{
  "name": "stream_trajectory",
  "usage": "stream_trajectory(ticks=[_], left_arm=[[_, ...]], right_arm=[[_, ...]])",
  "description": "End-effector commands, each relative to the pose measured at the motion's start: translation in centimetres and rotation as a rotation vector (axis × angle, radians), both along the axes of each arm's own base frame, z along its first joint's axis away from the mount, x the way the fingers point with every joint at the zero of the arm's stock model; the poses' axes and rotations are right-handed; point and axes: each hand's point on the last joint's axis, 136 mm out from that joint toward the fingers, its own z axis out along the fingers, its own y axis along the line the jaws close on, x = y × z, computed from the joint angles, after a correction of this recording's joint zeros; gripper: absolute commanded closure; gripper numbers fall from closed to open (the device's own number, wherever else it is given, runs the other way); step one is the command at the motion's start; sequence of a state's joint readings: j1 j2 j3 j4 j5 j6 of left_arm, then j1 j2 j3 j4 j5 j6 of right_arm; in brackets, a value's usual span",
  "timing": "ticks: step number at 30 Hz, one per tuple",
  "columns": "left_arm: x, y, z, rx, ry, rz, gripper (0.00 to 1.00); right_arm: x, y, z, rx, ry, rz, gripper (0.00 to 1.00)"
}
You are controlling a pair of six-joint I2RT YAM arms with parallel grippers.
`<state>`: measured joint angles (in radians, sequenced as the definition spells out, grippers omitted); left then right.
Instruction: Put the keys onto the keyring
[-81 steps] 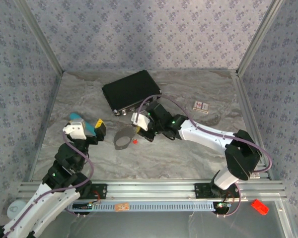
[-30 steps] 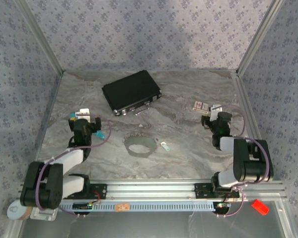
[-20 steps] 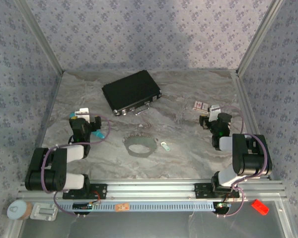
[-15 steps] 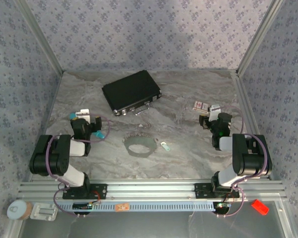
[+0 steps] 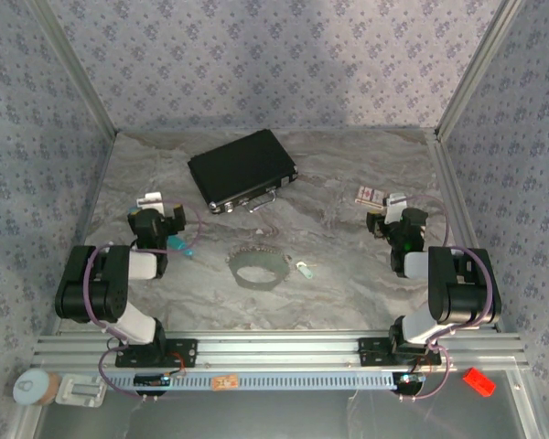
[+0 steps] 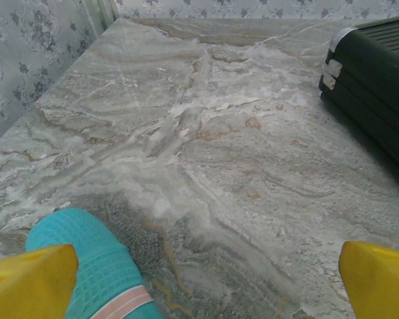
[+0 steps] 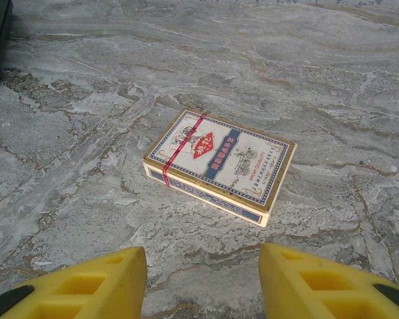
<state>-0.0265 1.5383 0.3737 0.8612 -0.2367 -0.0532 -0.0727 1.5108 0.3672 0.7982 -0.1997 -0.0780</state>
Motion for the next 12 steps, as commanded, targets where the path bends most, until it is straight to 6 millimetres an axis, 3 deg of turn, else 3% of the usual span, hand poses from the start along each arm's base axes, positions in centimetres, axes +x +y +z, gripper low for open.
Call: stream_trajectory(ticks=[1, 9, 12], left_arm=[[0.42, 0.39, 0.73, 0.002, -0.017, 0.022, 0.0], [0.59, 0.43, 0.56, -0.02, -0.007, 0.002, 0.0], [0.54, 0.31, 0.59, -0.019, -0.011, -0.005, 0.0]], right_arm=[[0.52, -0.14, 0.75, 0.015, -0.027, -0.003, 0.53], [0.56, -0.44, 0.63, 0.01, -0.021, -0.024, 0.53], [0.59, -0.42, 0.68, 0.01, -0.022, -0.023, 0.45]])
